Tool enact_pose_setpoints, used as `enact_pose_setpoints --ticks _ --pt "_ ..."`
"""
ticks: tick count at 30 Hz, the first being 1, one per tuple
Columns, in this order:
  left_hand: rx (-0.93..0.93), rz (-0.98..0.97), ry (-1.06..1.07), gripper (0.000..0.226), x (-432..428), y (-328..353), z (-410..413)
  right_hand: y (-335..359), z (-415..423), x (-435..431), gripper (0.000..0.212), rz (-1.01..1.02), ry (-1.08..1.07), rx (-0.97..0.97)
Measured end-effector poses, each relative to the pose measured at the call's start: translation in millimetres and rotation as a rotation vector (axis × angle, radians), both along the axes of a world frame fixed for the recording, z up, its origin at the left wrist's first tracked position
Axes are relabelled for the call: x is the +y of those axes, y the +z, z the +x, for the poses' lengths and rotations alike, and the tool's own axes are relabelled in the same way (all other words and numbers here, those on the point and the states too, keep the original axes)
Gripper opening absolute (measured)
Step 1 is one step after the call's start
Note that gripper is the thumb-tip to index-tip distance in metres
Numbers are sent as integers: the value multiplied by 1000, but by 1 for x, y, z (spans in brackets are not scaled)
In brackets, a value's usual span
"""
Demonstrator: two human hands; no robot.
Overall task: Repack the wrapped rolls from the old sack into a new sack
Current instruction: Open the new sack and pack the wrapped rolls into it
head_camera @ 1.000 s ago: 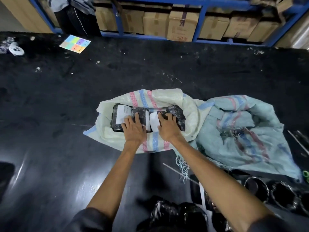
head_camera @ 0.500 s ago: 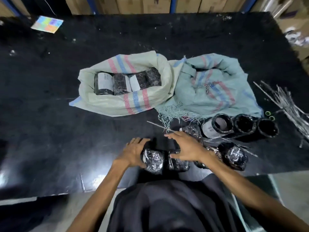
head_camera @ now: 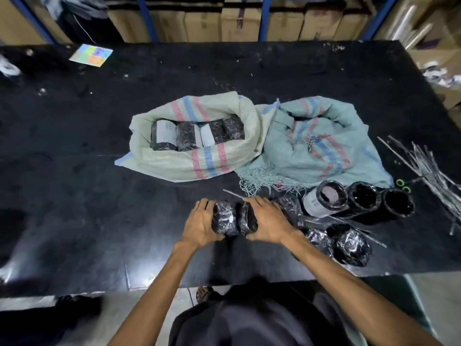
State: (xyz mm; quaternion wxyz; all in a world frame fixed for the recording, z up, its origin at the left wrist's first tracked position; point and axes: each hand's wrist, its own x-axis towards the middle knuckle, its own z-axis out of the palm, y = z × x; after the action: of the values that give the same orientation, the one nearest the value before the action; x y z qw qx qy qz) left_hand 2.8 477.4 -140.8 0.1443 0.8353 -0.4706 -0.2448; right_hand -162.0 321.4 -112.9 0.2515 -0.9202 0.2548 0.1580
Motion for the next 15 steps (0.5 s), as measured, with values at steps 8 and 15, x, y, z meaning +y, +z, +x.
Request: enact_pose_setpoints --ticks 8,15 --pt "-86 -249 278 103 -56 99 153 89 154 -87 112 8 -83 -367" --pt "-188 -116 323 89 -95 106 245 83 264 -127 104 -66 -50 -273"
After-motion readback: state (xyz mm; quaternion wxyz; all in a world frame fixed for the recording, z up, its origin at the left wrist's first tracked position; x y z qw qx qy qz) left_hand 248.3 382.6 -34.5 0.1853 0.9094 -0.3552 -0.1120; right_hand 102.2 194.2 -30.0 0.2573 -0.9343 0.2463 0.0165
